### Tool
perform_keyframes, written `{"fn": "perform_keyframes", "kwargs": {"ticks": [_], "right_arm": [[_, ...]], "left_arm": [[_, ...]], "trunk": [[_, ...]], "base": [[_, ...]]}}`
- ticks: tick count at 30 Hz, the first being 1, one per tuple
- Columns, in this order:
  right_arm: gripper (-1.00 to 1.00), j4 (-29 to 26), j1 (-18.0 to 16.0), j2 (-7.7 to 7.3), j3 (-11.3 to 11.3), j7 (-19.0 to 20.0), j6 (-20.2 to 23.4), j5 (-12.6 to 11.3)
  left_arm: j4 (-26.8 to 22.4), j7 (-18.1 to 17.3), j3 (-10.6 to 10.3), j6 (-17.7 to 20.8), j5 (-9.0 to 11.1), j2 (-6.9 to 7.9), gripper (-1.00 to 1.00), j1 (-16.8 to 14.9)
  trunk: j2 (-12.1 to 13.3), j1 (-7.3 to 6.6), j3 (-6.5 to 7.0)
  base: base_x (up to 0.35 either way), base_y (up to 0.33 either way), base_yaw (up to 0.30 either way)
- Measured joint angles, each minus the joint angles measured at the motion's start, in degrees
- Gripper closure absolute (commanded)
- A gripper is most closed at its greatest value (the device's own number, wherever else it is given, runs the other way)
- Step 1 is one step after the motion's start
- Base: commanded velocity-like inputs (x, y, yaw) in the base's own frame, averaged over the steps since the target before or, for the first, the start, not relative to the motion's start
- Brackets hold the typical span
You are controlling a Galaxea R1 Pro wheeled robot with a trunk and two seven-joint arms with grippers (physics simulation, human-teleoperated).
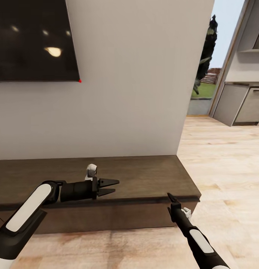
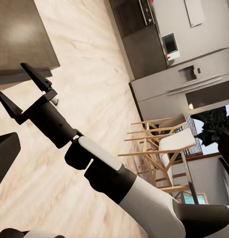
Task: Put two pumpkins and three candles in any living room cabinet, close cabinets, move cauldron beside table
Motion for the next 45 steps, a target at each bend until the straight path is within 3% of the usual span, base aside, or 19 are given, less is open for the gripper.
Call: {"fn": "perform_keyframes", "kwargs": {"ticks": [14,17,31,34,45], "right_arm": [[-1.00,0.04,0.00,0.00,0.07,0.00,0.05,0.00],[-1.00,0.05,0.00,0.00,0.08,0.00,0.05,0.00],[-1.00,0.05,0.00,0.00,0.09,0.00,0.05,0.00],[-1.00,0.05,0.00,0.00,0.09,0.00,0.05,0.00],[-1.00,0.05,0.00,0.00,0.09,0.00,0.05,0.00]], "left_arm": [[0.00,0.00,0.07,0.00,0.00,0.00,-1.00,0.00],[0.00,0.00,0.05,0.00,-0.04,0.00,-1.00,0.00],[0.00,0.00,0.08,0.00,0.00,0.00,-1.00,0.00],[0.00,0.00,0.07,0.00,-0.04,0.00,-1.00,0.00],[0.00,0.00,0.04,0.00,-0.04,0.00,-1.00,0.00]], "trunk": [[0.00,0.01,0.00],[-0.03,0.09,-0.66],[-0.04,0.09,-0.67],[-0.07,0.17,-1.32],[-0.09,0.20,-1.55]], "base": [[0.023,0.000,0.000],[0.000,0.000,0.000],[0.000,0.000,0.000],[0.000,0.000,0.000],[0.000,0.000,0.000]]}}
